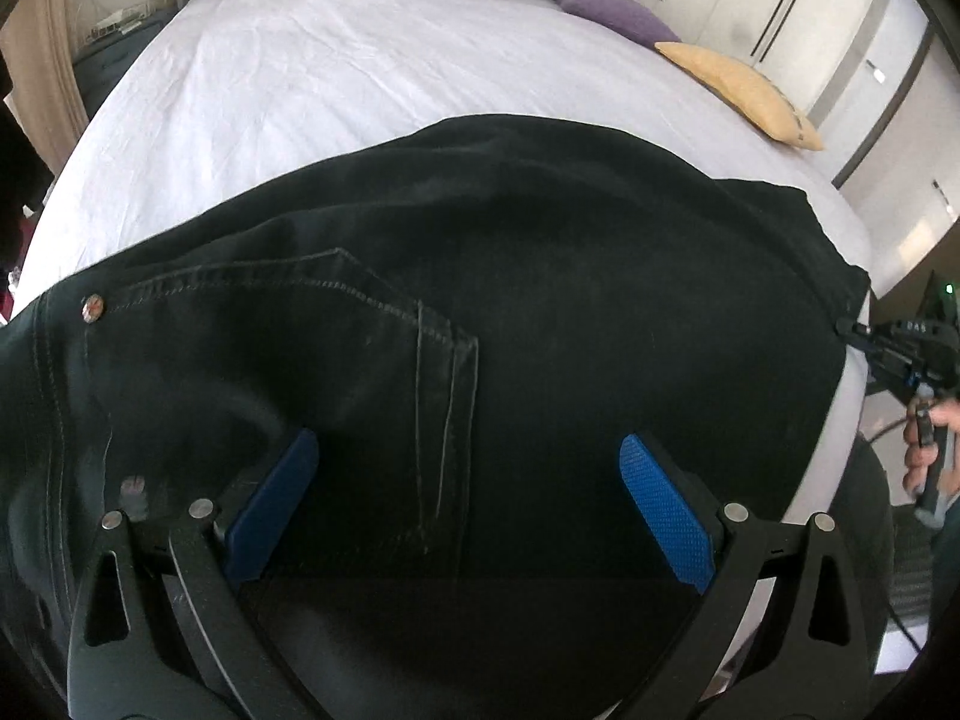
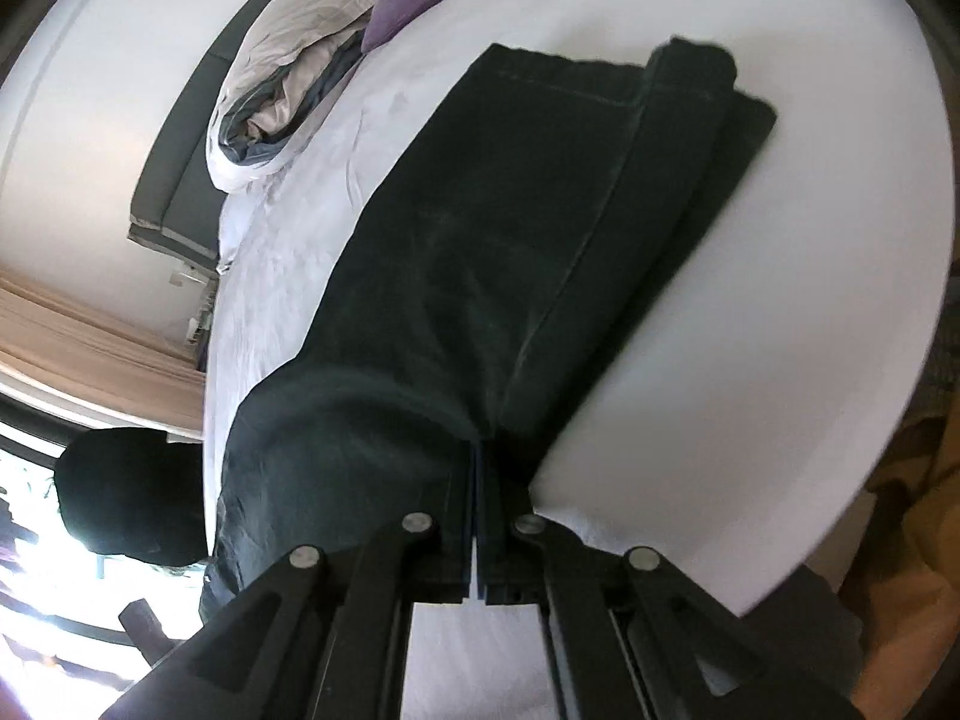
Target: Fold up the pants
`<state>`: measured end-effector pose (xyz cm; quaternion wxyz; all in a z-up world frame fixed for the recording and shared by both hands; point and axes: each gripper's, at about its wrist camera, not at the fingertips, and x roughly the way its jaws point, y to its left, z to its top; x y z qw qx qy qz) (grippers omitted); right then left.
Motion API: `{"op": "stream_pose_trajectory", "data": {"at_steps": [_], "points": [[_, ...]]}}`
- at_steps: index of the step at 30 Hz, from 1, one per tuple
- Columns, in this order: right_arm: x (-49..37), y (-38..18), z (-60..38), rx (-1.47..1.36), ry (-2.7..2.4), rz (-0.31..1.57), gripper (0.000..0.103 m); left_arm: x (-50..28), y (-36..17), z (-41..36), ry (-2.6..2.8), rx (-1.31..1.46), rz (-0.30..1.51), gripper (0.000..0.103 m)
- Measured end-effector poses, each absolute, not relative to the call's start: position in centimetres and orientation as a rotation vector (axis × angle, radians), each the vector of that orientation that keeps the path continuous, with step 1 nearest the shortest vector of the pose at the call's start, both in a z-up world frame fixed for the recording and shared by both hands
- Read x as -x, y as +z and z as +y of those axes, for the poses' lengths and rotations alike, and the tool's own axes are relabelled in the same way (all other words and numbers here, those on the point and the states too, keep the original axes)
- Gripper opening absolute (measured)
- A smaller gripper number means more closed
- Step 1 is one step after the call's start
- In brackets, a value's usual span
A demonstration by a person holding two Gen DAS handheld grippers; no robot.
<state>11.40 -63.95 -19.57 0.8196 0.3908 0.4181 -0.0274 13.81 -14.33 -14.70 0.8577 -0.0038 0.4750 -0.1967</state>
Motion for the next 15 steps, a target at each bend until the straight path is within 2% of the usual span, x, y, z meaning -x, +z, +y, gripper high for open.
{"op": "stream_pose_trajectory", "data": {"at_steps": [3, 5, 7, 9, 11, 12, 13, 15], "points": [[-6.9, -18.2, -64.2, -0.831, -0.115, 0.884, 0.003, -13.0, -14.9, -14.9, -0.398, -0.054, 0.982, 0.102], [-4.7, -16.3, -65.0, -0.828, -0.123, 0.788, 0.019, -12.8, -15.1, -15.3, -0.386, -0.068, 0.978, 0.102], [-5.0, -15.3, -64.7, -0.86, -0.031, 0.724, 0.045, -12.9, -15.2, -15.6, -0.378, -0.067, 0.982, 0.102], [-7.2, -16.0, -63.3, -0.882, 0.104, 0.745, 0.05, -12.6, -15.1, -15.8, -0.381, -0.062, 0.985, 0.102], [-8.5, -17.9, -62.7, -0.862, 0.089, 0.804, 0.049, -11.5, -15.0, -15.8, -0.386, -0.062, 0.985, 0.102], [-8.6, -19.1, -63.1, -0.875, 0.061, 0.823, 0.027, -11.4, -15.0, -15.6, -0.386, -0.065, 0.985, 0.102], [-8.4, -20.0, -63.9, -0.907, 0.046, 0.812, 0.0, -11.2, -15.0, -15.6, -0.388, -0.067, 0.985, 0.102], [-7.3, -21.3, -66.2, -0.968, 0.025, 0.788, 0.0, -11.5, -15.0, -15.0, -0.392, -0.067, 0.984, 0.102]]}}
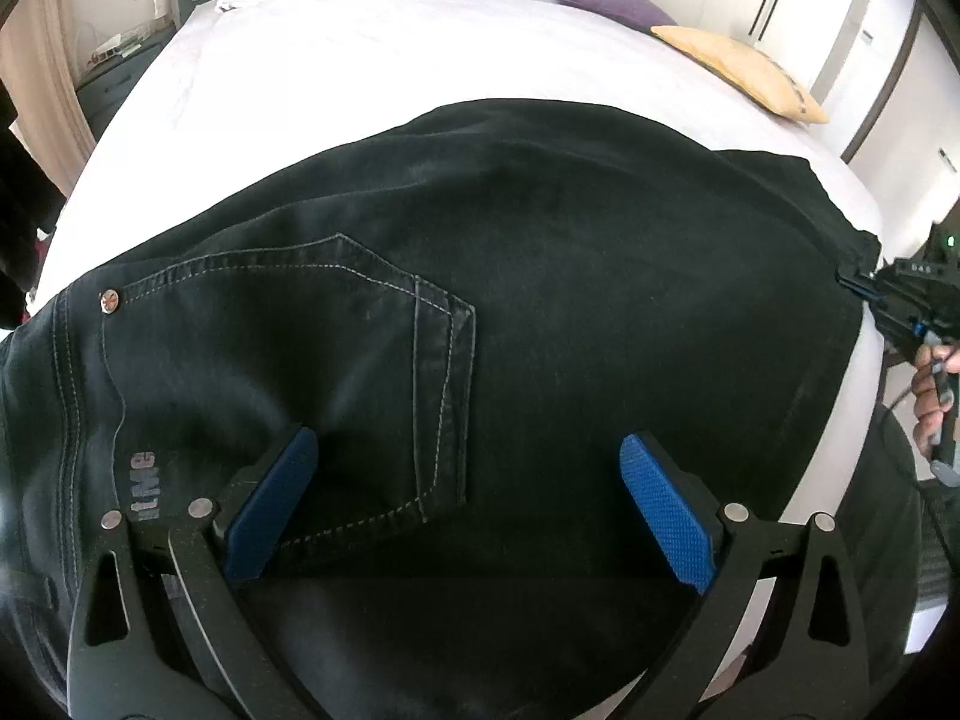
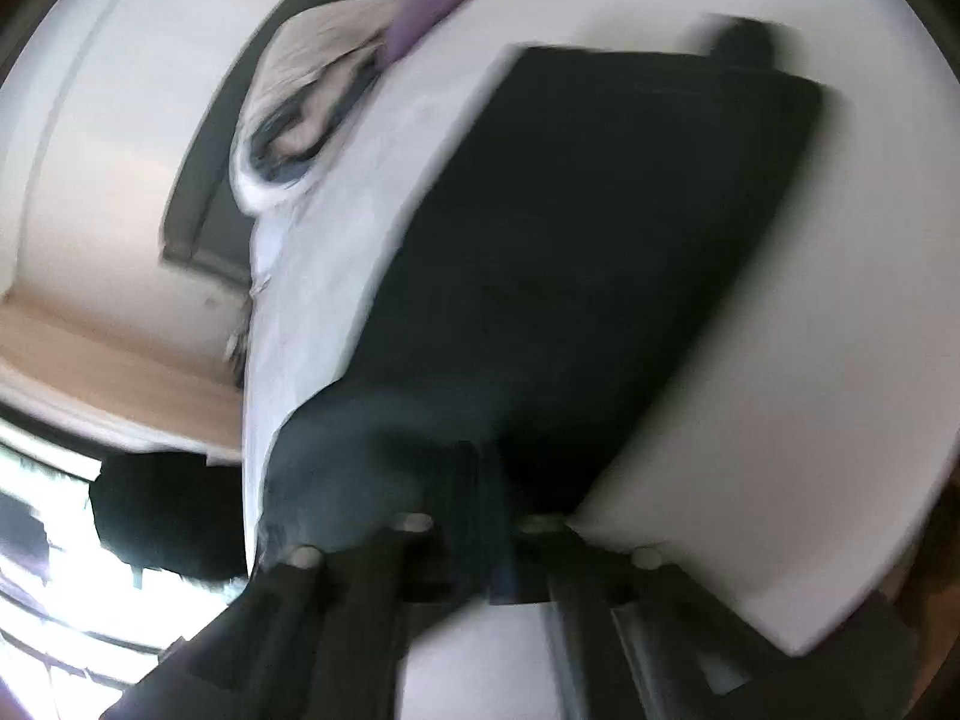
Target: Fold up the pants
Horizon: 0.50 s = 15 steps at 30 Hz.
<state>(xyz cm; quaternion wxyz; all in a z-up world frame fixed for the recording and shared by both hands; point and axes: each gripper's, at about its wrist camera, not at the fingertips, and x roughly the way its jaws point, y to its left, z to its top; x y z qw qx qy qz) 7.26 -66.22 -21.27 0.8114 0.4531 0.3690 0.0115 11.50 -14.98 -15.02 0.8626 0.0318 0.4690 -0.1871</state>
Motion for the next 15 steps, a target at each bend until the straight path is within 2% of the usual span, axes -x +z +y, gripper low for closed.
{"op": "stream_pose_trajectory", "data": {"at_steps": [3, 5, 6, 7, 9, 12, 13, 15], "points": [[-4.4, -21.1, -70.4, -0.989, -0.081, 0.702, 0.0, -11.6, -14.4, -14.3, -0.39, -0.042, 0.977, 0.102], [-1.4, -19.9, -73.5, -0.939, -0.356, 0.665, 0.018, -11.5, -13.2, -13.9, -0.389, 0.013, 0.97, 0.102], [0.0, -19.6, -74.8, -0.968, -0.417, 0.628, 0.042, -11.5, -12.4, -13.9, -0.404, 0.052, 0.958, 0.102], [1.5, -19.4, -76.0, -1.027, -0.426, 0.57, 0.047, -11.5, -11.5, -14.1, -0.426, 0.083, 0.938, 0.102], [2.3, -18.9, -76.6, -1.089, -0.326, 0.503, 0.047, -11.8, -9.9, -15.2, -0.485, 0.113, 0.902, 0.102], [0.1, -18.9, -75.1, -1.131, -0.171, 0.507, 0.047, -13.6, -8.6, -18.1, -0.616, 0.186, 0.891, 0.102], [-1.1, -19.1, -74.3, -1.147, -0.118, 0.512, 0.052, -14.3, -8.6, -18.8, -0.635, 0.208, 0.897, 0.102], [-2.8, -19.5, -73.5, -1.142, -0.111, 0.56, 0.054, -15.8, -9.4, -20.2, -0.659, 0.229, 0.921, 0.102]]}}
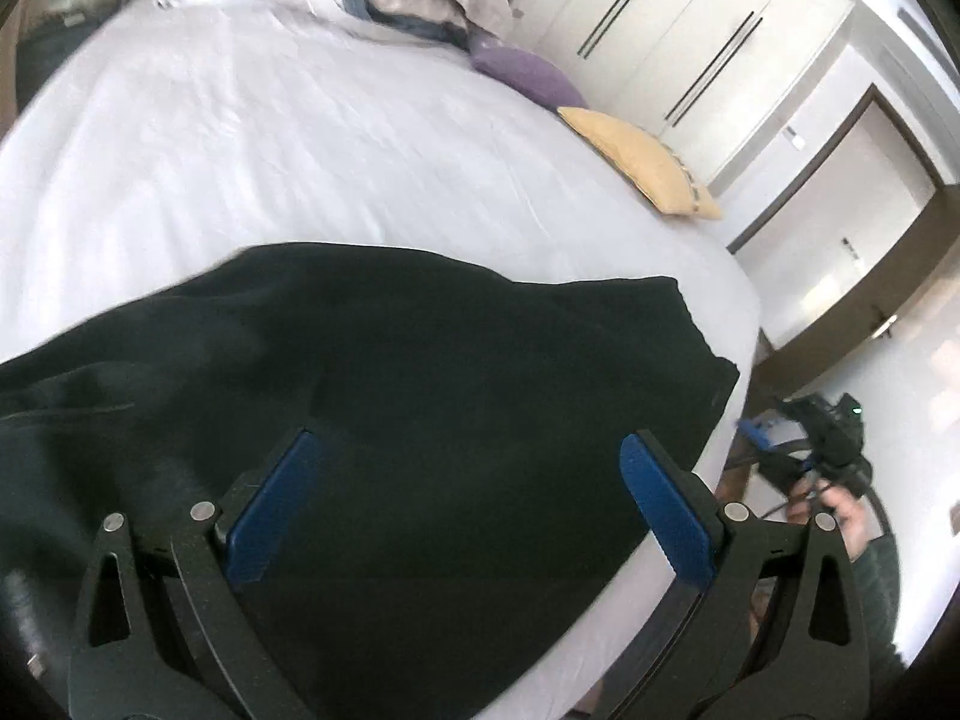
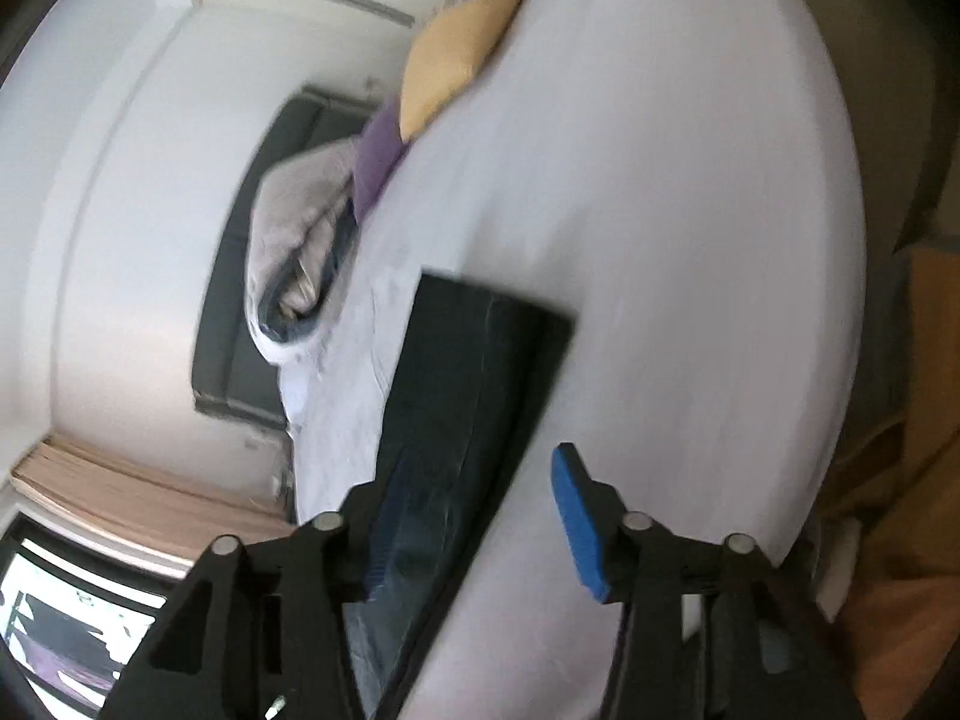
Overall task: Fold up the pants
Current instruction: 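Grasp the folded jeans edge with the right tool and smooth it down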
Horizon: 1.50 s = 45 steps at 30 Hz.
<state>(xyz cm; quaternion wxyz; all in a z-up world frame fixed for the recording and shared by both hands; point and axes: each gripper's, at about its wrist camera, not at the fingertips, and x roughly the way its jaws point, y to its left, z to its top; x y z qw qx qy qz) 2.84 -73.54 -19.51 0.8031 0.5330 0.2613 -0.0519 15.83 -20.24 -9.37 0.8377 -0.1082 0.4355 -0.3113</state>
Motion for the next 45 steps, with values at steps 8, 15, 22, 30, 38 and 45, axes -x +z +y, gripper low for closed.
{"op": "stream_pose_trajectory", "data": {"at_steps": [8, 15, 22, 30, 38, 45], "points": [[-5.6, -22.0, -75.6, -1.245, -0.166, 0.52, 0.053, -18.1, -15.3, -20.5, -0.667, 0.309, 1.058, 0.1], [-6.5, -23.0, -77.0, -1.323, -0.095, 0.443, 0.054, -18.4, -15.9, -19.3, -0.695, 0.392, 1.06, 0.1], [-7.1, -22.7, -77.0, -1.297, -0.085, 0.439, 0.049, -17.6, -13.5, -20.0, -0.842, 0.433, 1.016, 0.044], [-7.1, -22.9, -77.0, -1.269, -0.122, 0.476, 0.015, -19.8, -18.8, -16.9, -0.795, 0.678, 1.149, 0.024], [-7.0, -21.8, -76.4, -1.207, -0.171, 0.485, 0.011, -19.7, -19.2, -16.7, -0.799, 0.66, 1.122, 0.021], [-7.5, -18.9, -74.8, -1.073, -0.207, 0.502, 0.011, -19.5, -19.9, -16.4, -0.809, 0.669, 1.112, 0.021]]}}
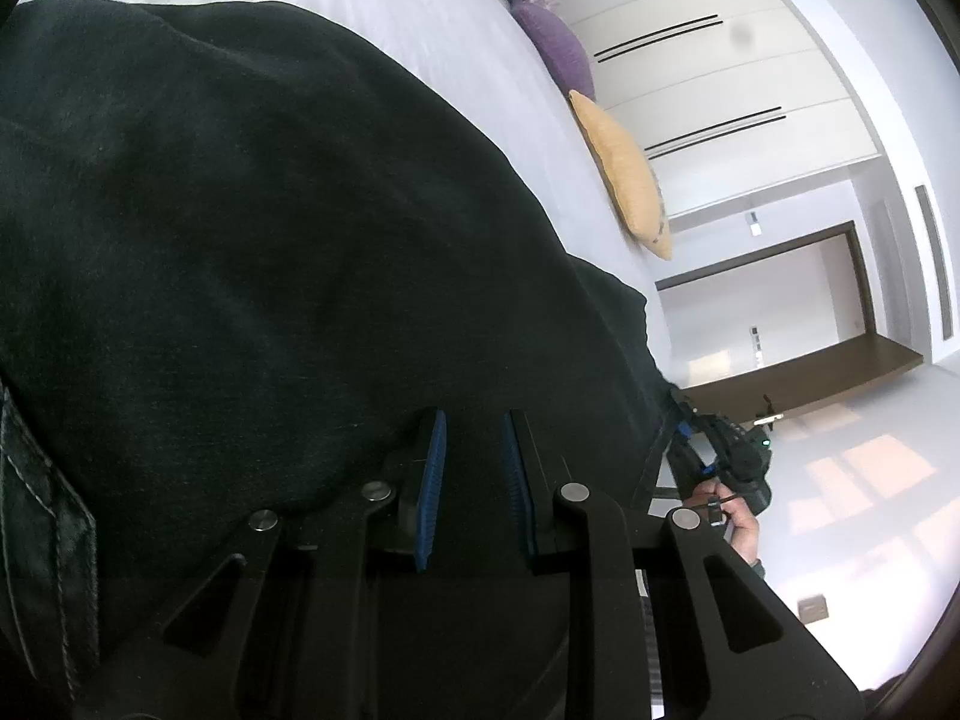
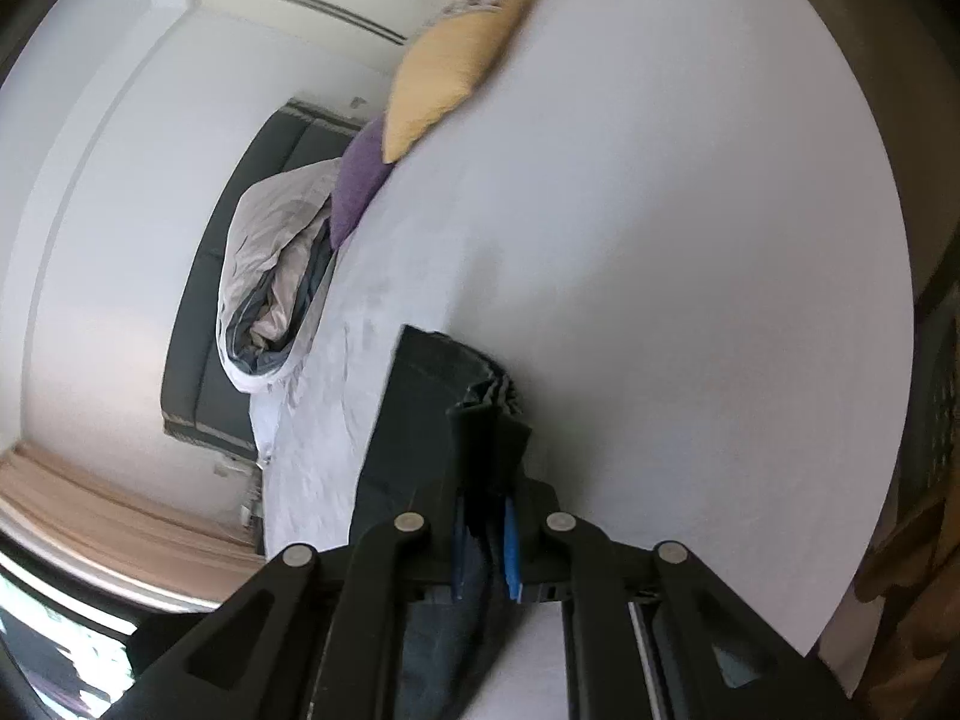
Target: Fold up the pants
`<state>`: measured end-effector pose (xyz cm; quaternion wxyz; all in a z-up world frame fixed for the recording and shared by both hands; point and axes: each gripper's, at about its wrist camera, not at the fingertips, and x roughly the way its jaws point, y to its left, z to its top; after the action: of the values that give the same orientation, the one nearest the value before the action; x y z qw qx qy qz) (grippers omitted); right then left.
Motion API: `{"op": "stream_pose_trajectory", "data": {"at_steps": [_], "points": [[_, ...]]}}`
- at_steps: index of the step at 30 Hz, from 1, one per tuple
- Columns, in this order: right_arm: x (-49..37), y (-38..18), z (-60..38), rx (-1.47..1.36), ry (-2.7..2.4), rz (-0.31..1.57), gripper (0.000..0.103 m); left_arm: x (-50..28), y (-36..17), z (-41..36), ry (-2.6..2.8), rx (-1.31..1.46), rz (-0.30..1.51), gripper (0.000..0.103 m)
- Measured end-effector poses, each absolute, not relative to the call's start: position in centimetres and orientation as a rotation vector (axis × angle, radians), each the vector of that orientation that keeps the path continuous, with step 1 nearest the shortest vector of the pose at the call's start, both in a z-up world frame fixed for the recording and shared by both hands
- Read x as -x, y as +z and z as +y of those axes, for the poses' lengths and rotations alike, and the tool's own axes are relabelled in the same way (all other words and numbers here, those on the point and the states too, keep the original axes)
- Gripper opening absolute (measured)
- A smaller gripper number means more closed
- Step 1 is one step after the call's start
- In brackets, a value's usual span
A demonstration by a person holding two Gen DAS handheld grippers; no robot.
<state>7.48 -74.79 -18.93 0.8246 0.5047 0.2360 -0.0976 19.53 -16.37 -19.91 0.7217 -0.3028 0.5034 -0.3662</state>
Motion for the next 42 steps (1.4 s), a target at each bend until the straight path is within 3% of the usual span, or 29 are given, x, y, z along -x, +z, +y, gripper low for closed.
{"op": "stream_pose_trajectory", "data": {"at_steps": [5, 8, 13, 19, 21, 23, 25, 39, 40, 42], "points": [[-9.7, -13.4, -68.5, -0.731, -0.172, 0.56, 0.01, -19.6, -20.2, -16.3, -0.808, 0.684, 1.109, 0.021], [-11.8, -10.2, -57.6, -0.285, -0.013, 0.643, 0.01, -19.6, -20.3, -15.8, -0.811, 0.705, 1.109, 0.021], [-11.8, -15.8, -42.7, 0.298, 0.166, 0.807, 0.009, -19.8, -20.6, -15.1, -0.815, 0.728, 1.114, 0.021], [-11.1, -17.3, -40.7, 0.346, 0.127, 0.792, 0.009, -19.9, -20.1, -14.1, -0.773, 0.764, 1.15, 0.023], [-10.9, -17.0, -40.6, 0.347, 0.12, 0.779, 0.009, -19.8, -19.4, -14.1, -0.763, 0.775, 1.155, 0.042], [-10.3, -16.5, -40.3, 0.354, 0.111, 0.745, 0.009, -19.6, -18.2, -14.3, -0.789, 0.794, 1.124, 0.085], [-9.8, -15.8, -39.6, 0.375, 0.102, 0.712, 0.009, -19.7, -17.2, -14.4, -0.762, 0.785, 1.112, 0.103], [-7.1, -14.4, -35.7, 0.476, 0.142, 0.635, 0.009, -22.4, -17.5, -13.6, -0.76, 0.87, 1.233, 0.102], [-6.9, -14.2, -35.3, 0.481, 0.149, 0.631, 0.009, -22.6, -17.3, -13.6, -0.758, 0.853, 1.241, 0.099], [-6.7, -13.8, -34.7, 0.49, 0.163, 0.621, 0.009, -22.9, -17.0, -13.8, -0.751, 0.795, 1.261, 0.085]]}}
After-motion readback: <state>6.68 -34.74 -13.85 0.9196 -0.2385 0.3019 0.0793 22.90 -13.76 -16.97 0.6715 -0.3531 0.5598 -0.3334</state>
